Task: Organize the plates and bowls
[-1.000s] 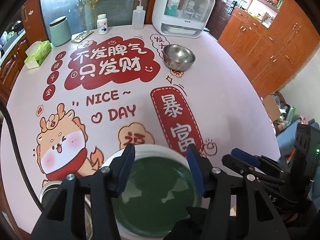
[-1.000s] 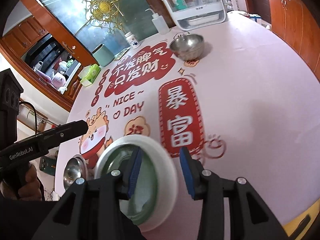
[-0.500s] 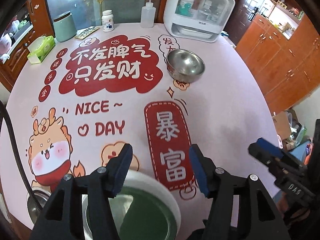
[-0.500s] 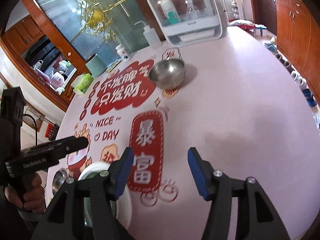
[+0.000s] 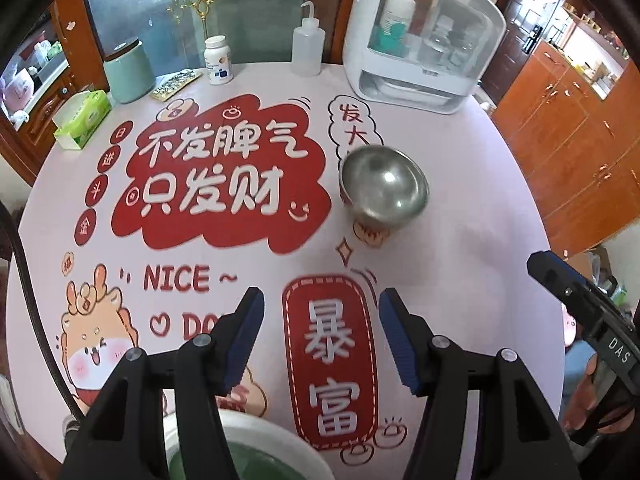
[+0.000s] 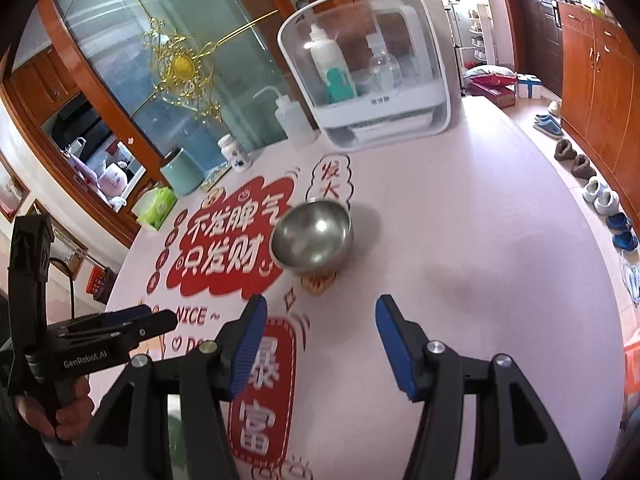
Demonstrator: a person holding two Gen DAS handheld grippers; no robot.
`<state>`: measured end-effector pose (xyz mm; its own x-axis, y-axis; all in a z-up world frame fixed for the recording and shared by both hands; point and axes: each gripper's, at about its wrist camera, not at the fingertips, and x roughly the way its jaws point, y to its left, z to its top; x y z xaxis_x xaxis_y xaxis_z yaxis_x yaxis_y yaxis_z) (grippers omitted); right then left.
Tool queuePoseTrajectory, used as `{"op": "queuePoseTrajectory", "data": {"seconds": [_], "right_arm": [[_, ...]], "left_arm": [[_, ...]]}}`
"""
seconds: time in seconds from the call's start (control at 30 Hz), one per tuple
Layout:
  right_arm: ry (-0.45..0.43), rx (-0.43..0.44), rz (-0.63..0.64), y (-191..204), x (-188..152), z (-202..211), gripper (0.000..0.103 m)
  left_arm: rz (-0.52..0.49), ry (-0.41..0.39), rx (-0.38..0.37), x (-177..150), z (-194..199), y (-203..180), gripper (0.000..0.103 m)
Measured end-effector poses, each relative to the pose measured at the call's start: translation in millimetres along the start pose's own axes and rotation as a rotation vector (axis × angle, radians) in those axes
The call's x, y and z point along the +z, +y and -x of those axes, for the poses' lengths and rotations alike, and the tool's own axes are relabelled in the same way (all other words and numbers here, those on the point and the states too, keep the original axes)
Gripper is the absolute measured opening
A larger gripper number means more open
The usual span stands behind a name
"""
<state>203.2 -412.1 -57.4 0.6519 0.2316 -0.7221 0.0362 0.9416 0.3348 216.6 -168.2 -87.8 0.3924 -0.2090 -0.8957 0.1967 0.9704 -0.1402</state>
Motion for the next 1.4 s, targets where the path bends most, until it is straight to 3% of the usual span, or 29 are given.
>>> {"op": "queuePoseTrajectory", "data": {"seconds": [0.23, 0.4, 0.83, 1.13, 1.27, 1.4], "right_arm": [[0.016, 0.028, 0.006, -7, 28, -33, 0.057], [0.047, 0.074, -0.012, -14, 26, -62, 0.057], [0.022, 0.088, -0.044, -26, 16, -119, 0.057], [0.049, 0.086, -0.066, -35, 11, -139, 0.056], [0.068, 0.072, -0.082, -41, 9, -144, 0.044], [0.071, 0.091, -0.098, -45, 8, -145, 0.038]], "left_arm": [[0.014, -0.002, -0.002, 35, -20, -9, 0.058], [0.040, 0.001, -0.019, 45, -46, -15, 0.058], [0.095, 0.031, -0.075, 46, -124, -19, 0.058], [0.110, 0.033, -0.091, 47, -143, -17, 0.057], [0.118, 0.037, -0.118, 48, -145, -16, 0.055], [0.117, 0.038, -0.127, 49, -146, -17, 0.054]]}}
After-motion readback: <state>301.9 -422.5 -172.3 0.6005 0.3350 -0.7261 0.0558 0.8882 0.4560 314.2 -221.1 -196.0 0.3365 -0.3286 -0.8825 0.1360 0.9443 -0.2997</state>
